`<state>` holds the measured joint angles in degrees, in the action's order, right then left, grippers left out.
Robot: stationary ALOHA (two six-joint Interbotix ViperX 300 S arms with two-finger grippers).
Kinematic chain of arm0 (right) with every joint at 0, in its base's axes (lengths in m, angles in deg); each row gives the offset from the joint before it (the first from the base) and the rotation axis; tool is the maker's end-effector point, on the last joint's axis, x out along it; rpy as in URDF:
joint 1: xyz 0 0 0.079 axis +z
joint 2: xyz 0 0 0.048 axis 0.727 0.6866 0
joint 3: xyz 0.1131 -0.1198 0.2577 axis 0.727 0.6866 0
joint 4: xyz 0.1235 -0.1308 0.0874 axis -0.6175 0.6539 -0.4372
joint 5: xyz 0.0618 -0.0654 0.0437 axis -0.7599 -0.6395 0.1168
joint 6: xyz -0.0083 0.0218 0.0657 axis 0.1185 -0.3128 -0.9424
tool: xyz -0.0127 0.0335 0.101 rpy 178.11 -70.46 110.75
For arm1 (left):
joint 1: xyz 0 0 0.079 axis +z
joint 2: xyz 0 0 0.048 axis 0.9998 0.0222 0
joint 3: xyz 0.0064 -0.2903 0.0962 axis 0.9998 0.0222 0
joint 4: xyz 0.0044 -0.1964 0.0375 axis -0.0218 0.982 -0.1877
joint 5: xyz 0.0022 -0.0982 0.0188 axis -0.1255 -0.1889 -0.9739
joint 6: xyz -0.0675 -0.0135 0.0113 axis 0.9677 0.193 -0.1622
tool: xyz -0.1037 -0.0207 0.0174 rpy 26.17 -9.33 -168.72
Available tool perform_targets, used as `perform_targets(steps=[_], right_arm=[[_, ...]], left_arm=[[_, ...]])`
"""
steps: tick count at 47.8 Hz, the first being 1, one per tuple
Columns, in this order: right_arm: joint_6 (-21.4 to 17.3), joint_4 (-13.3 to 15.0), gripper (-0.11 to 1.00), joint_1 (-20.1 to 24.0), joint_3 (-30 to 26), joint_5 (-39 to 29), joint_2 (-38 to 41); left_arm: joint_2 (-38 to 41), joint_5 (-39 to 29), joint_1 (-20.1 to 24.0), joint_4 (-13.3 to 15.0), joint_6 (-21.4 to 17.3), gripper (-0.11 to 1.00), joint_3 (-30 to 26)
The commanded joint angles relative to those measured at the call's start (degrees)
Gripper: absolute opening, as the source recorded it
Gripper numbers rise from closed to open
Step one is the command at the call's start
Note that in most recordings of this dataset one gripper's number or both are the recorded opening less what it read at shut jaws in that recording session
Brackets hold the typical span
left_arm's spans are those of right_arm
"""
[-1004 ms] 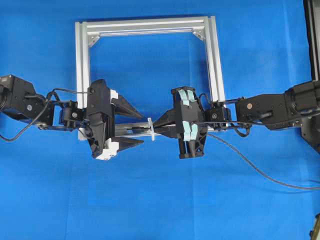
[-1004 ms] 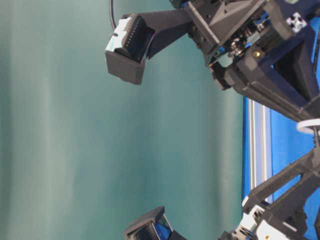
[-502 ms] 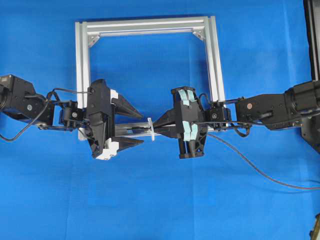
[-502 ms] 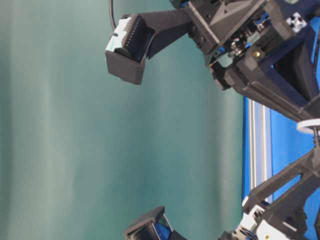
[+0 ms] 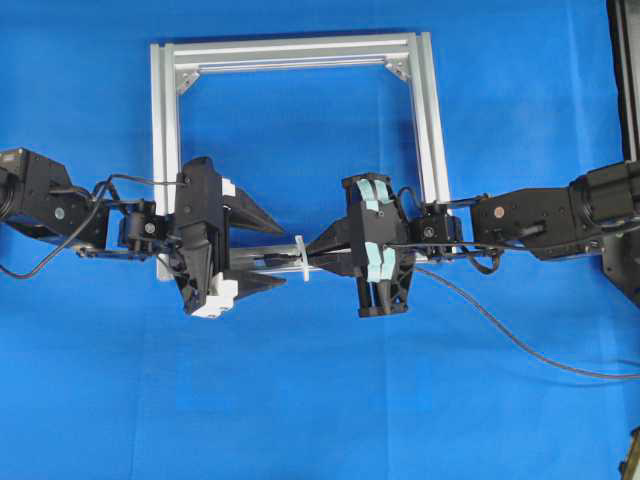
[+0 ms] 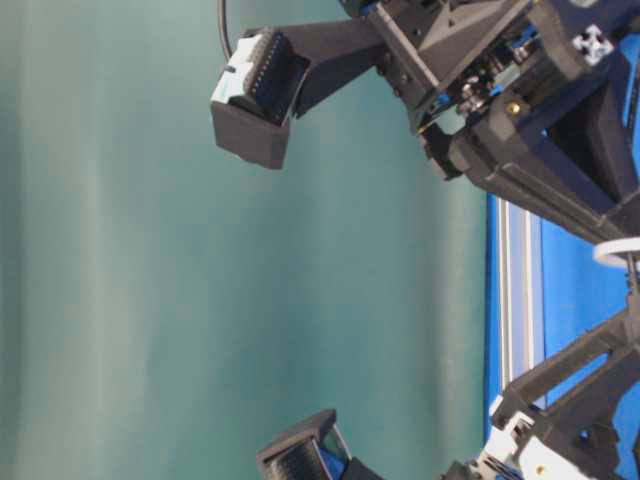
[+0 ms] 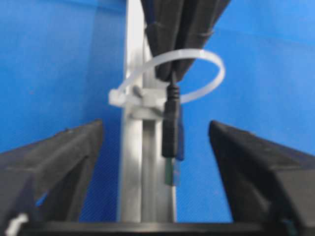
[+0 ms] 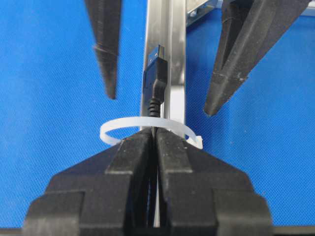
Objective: Insert the wire through the string loop located in the center.
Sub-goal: 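Close the left gripper on the USB plug beyond the loop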
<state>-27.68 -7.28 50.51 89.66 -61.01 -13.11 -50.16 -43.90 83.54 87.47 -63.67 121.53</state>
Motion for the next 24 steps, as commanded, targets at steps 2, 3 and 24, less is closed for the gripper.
perform_targets(steps=[2,3,24], right_arm=[[0.0,0.09,-0.02,0.0,-0.79,0.44,-0.88],[0.0,0.09,-0.02,0.0,-0.79,0.44,-0.88],[0.18,0.09,-0.02,0.09,-0.7,0.26,-0.88]], left_arm=[[-0.88,-0.7,0.44,0.0,0.0,0.66,-0.97],[-0.88,-0.7,0.53,-0.09,0.0,0.6,-0.88],[-0.97,-1.41,1.14,-0.09,-0.26,0.07,-0.79]])
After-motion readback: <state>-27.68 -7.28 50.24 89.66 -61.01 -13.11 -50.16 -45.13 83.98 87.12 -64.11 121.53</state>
